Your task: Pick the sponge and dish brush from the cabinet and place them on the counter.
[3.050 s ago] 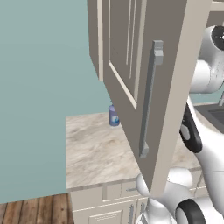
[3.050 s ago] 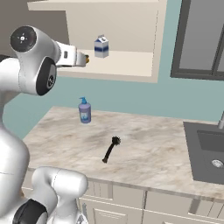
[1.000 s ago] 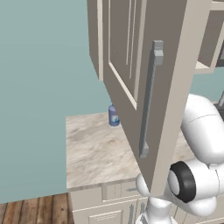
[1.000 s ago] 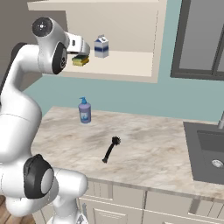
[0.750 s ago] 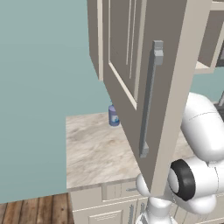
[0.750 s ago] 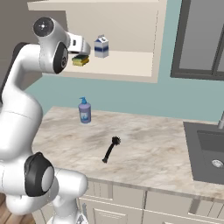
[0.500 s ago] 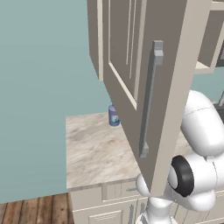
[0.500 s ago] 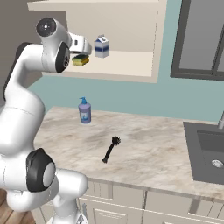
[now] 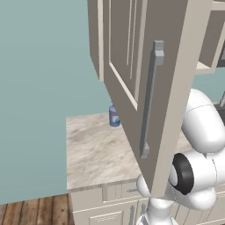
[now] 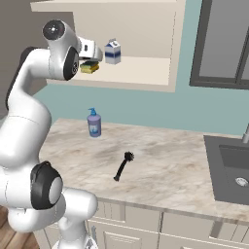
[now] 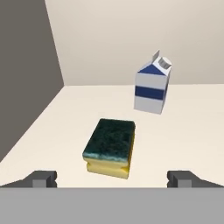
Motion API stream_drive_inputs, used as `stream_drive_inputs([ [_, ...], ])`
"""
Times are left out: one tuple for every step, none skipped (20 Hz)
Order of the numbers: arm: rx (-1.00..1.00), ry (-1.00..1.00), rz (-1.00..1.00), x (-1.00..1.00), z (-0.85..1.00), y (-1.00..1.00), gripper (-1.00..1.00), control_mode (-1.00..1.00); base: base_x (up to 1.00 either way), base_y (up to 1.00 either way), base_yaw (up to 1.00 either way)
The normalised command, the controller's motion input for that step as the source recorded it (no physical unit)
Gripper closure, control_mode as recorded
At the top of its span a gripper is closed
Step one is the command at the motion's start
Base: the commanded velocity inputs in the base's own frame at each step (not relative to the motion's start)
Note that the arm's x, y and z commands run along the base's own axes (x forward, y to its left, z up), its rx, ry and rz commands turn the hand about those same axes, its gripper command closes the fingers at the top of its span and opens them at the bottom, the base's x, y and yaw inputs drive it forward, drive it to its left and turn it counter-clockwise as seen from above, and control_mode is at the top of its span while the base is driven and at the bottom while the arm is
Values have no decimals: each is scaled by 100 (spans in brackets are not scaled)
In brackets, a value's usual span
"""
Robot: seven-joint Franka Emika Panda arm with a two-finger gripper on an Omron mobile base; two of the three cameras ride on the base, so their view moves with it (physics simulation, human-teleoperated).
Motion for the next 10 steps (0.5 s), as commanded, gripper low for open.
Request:
stream_drive_inputs([
  [0,0,0,9,-11,4,-100,-100,0,0,0],
  [0,0,0,9,-13,4,-100,-100,0,0,0],
  [0,0,0,13,-16,6,-100,-100,0,0,0],
  [0,0,0,19,-16,6,-100,-100,0,0,0],
  [0,0,0,21,-16,7,-100,-100,0,0,0],
  [0,0,0,24,-19,9,-100,-100,0,0,0],
  [0,0,0,28,-16,9,-100,-100,0,0,0],
  [0,0,0,28,-17,10,-100,-100,0,0,0],
  [0,0,0,29,-20,11,-100,-100,0,0,0],
  [0,0,0,29,-21,11,-100,-100,0,0,0],
])
